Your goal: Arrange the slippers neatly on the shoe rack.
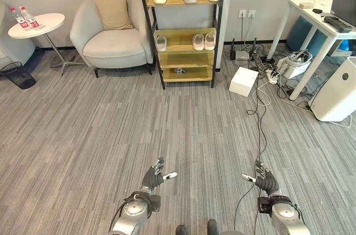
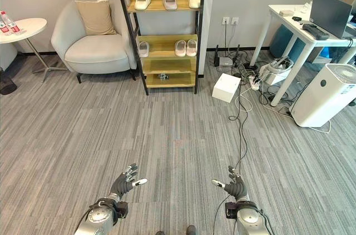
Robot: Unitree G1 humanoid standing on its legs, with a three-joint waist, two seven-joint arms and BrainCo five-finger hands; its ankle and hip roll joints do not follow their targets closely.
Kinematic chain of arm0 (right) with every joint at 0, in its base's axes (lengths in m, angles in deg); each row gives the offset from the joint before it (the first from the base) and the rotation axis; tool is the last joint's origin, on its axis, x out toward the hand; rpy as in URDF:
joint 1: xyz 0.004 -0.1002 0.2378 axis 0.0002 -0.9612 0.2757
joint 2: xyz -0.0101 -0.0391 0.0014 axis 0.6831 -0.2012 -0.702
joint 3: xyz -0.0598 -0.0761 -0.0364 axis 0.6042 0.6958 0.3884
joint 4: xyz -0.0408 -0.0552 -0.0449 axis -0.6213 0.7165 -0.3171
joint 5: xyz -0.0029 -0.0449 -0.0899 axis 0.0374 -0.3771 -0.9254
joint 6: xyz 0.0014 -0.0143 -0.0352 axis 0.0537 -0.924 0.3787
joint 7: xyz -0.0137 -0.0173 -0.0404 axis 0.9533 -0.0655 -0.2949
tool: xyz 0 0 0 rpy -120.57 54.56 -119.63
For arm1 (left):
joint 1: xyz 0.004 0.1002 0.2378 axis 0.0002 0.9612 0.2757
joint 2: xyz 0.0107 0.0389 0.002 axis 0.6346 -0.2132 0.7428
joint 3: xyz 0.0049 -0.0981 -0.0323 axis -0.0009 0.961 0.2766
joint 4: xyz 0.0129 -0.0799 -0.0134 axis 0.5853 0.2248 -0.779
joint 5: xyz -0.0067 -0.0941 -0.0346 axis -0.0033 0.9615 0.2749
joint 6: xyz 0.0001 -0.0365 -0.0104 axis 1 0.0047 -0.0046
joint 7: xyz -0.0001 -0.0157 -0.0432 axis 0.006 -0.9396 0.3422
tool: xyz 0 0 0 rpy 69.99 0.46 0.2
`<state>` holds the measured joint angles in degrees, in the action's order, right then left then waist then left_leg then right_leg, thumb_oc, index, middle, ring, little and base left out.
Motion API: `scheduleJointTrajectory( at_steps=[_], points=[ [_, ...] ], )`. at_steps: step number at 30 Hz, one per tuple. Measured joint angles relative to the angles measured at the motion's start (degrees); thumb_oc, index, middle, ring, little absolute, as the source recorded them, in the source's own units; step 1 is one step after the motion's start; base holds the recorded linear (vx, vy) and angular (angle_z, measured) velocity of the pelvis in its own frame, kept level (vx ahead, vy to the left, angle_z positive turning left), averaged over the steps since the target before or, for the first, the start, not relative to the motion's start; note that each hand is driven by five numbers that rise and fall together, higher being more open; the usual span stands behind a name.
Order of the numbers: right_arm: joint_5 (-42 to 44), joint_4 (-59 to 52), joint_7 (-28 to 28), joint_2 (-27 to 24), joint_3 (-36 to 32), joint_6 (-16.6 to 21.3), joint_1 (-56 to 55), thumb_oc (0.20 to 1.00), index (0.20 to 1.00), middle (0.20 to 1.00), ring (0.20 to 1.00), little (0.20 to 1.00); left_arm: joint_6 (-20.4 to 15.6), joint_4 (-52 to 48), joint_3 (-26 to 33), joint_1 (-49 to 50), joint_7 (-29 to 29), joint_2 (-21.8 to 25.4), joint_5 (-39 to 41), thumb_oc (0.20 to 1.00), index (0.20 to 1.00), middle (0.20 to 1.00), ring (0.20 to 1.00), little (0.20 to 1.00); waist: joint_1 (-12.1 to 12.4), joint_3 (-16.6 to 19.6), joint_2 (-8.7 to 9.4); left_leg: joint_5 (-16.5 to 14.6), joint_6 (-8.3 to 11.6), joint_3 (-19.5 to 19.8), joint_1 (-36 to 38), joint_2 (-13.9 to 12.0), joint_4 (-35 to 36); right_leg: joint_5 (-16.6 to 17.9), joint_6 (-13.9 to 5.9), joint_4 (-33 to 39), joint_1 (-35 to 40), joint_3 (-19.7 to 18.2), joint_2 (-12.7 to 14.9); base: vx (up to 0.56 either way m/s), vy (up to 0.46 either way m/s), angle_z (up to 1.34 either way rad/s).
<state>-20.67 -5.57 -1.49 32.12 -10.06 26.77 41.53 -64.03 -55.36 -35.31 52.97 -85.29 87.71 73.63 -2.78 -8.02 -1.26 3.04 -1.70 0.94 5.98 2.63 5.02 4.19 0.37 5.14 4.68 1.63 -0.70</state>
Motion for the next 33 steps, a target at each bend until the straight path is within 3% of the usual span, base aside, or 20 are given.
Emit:
scheduleJointTrajectory(
  at_steps=[3,7,33],
  points=[
    [0.0,0.01,0.15,0.11,0.18,0.0,-0.01,1.0,1.0,1.0,1.0,1.0,0.29,0.0,0.01,0.21,0.0,0.0,0.0,1.0,1.0,1.0,1.0,1.0,-0.05,0.06,-0.07,0.14,-0.18,0.0,0.07,0.04,-0.02,0.57,-0.74,0.0,0.06,-0.02,0.01,0.0,0.0,0.0],
    [-0.02,0.01,0.27,0.25,0.54,-0.05,-0.01,1.0,1.0,1.0,1.0,1.0,0.32,-0.03,0.13,0.67,0.0,-0.33,0.08,1.0,1.0,1.0,1.0,1.0,-0.07,0.16,-0.17,0.24,-0.29,0.01,0.18,0.07,-0.4,1.17,0.15,0.0,0.44,-0.03,0.0,0.0,0.0,0.0],
    [1.19,2.15,0.48,2.94,2.71,-0.23,-0.13,1.0,1.0,1.0,1.0,1.0,0.31,-0.19,0.85,2.13,1.22,-1.31,6.6,1.0,1.0,1.0,1.0,1.0,0.06,2.0,0.51,0.21,-0.27,0.07,0.0,0.12,0.0,0.67,-0.5,0.0,0.1,-0.01,0.06,0.0,0.0,0.0]
  ],
)
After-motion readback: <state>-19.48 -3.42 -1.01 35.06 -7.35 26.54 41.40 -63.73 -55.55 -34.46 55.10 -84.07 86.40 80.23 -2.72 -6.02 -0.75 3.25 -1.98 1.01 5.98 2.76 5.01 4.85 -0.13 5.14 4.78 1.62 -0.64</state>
